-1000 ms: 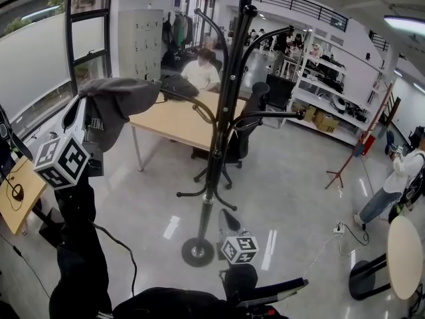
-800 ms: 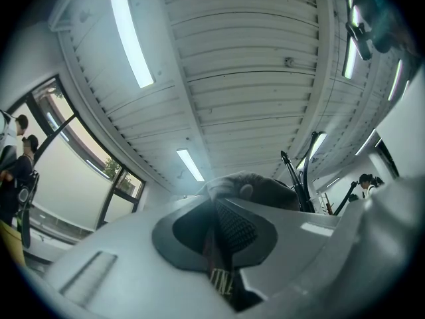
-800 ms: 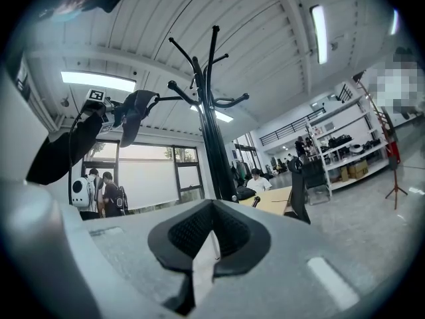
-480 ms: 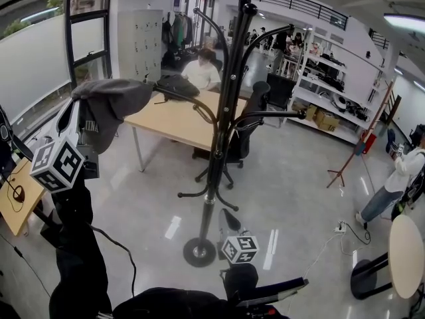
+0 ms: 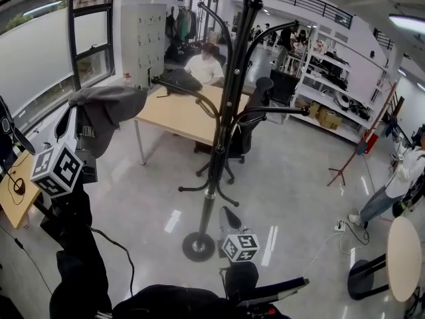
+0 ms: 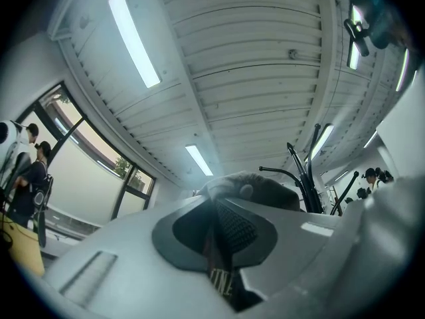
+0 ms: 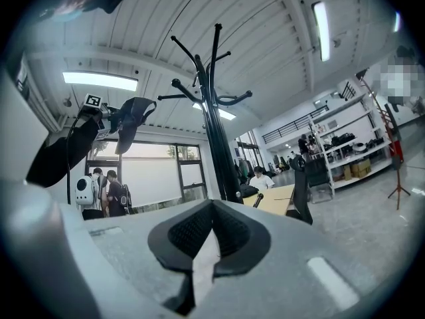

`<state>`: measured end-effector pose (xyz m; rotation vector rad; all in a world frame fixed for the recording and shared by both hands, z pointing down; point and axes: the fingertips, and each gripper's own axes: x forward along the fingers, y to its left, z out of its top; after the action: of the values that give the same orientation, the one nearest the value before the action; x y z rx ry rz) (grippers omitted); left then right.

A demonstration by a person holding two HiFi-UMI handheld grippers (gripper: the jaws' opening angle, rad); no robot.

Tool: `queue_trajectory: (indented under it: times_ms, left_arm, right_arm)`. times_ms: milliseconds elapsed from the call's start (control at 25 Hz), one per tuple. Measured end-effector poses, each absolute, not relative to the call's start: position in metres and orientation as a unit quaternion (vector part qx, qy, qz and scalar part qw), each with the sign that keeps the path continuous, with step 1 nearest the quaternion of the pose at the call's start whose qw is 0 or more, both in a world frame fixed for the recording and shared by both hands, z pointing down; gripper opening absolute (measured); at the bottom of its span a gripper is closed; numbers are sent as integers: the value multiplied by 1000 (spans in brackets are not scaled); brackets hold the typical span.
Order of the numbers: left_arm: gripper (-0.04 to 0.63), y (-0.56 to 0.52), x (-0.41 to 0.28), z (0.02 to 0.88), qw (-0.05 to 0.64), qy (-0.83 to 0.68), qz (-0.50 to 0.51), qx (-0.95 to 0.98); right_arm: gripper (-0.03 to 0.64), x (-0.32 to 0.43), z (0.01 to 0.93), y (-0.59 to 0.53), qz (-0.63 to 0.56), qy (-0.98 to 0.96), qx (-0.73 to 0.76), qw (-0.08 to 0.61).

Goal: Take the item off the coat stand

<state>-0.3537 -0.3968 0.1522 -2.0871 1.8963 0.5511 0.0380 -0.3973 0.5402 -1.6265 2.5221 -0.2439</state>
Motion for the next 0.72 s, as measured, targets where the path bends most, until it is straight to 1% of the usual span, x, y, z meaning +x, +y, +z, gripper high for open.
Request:
queue_trajectory:
  times_ms: [240, 720]
  left_arm:
    - [17, -398, -351, 184, 127, 660, 184, -717]
    - [17, -391, -321, 233, 102, 667, 146, -724]
  right_arm:
    - [2, 44, 537, -394, -76, 838, -536, 63]
    - [2, 65, 523, -375, -65, 840, -536, 53]
